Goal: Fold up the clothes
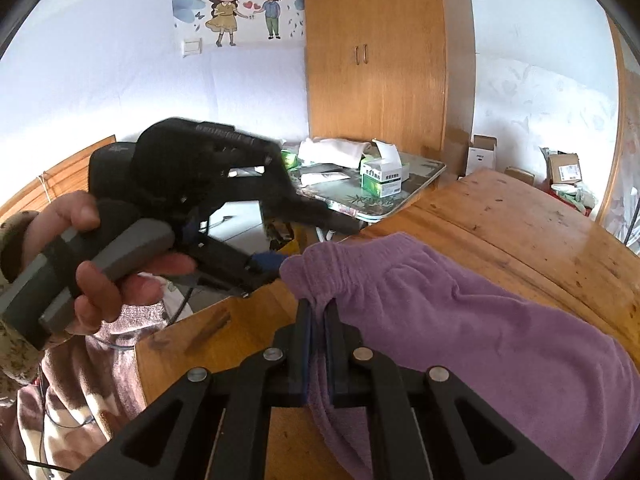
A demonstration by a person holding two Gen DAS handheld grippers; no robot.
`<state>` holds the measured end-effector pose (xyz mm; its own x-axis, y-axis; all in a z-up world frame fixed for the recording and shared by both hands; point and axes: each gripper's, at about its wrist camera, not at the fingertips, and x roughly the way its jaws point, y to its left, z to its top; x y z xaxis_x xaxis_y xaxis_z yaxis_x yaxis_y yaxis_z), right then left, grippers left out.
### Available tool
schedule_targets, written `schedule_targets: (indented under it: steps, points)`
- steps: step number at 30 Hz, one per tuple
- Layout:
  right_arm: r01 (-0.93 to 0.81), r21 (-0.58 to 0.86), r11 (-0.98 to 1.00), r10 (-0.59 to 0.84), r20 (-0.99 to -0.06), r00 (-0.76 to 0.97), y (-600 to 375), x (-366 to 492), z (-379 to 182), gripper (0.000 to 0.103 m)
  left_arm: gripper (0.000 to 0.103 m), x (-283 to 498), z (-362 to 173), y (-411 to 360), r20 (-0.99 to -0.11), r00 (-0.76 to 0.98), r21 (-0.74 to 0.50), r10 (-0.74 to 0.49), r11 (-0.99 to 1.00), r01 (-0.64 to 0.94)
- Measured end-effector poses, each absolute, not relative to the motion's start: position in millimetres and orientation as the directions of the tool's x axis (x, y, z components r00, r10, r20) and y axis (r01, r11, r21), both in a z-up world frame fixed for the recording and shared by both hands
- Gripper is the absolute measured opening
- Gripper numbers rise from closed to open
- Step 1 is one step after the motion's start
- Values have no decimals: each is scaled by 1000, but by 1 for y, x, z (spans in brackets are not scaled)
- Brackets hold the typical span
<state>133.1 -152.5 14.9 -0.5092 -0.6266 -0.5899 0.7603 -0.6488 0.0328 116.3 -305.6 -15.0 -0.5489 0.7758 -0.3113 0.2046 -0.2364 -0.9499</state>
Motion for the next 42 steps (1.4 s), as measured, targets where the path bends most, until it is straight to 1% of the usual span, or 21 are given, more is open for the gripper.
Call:
schedule_targets:
  steps: [5,12,17,23,26,27,28,29,33,37,42]
  points:
    - [761,29,-648,-628,-586,-512,-151,140,15,6,38,110,-15,-299,-348,-516,-937,783,-275,214]
    - [769,21,-639,-631,-585,-509,-152,142,13,6,38,99,-15,-292,-364,-491,-931,792,-290,222]
    - [771,15,-637,-631,-585,-510,-153,144,16,6,38,80,-15,-282,-425,-448,-905,787,-351,241]
    - [772,6,-636,-624,-593,-509,-154,147,16,6,38,64,-18,-272,-443,-397,-896,804,-381,228]
    - [773,7,-635,-625,-593,-508,-153,149,17,6,37,61,-19,-277,-429,-415,-903,803,-366,225]
    - [773,8,-634,-626,-592,-507,-153,151,18,6,35,61,-20,-279,-422,-422,-906,802,-359,224]
    - [773,10,-634,-627,-592,-507,-153,152,18,6,27,61,-20,-281,-415,-429,-909,802,-352,223]
    - [773,10,-634,-626,-594,-506,-153,152,17,6,24,62,-21,-282,-422,-431,-906,797,-358,225]
    - [773,8,-634,-619,-605,-501,-157,152,16,6,22,66,-18,-283,-443,-432,-896,786,-400,191]
    - [771,5,-637,-610,-615,-500,-161,150,15,6,21,68,-20,-287,-438,-435,-898,787,-404,174]
    - [767,-3,-642,-593,-632,-499,-171,147,14,6,20,73,-13,-290,-457,-458,-882,762,-456,122]
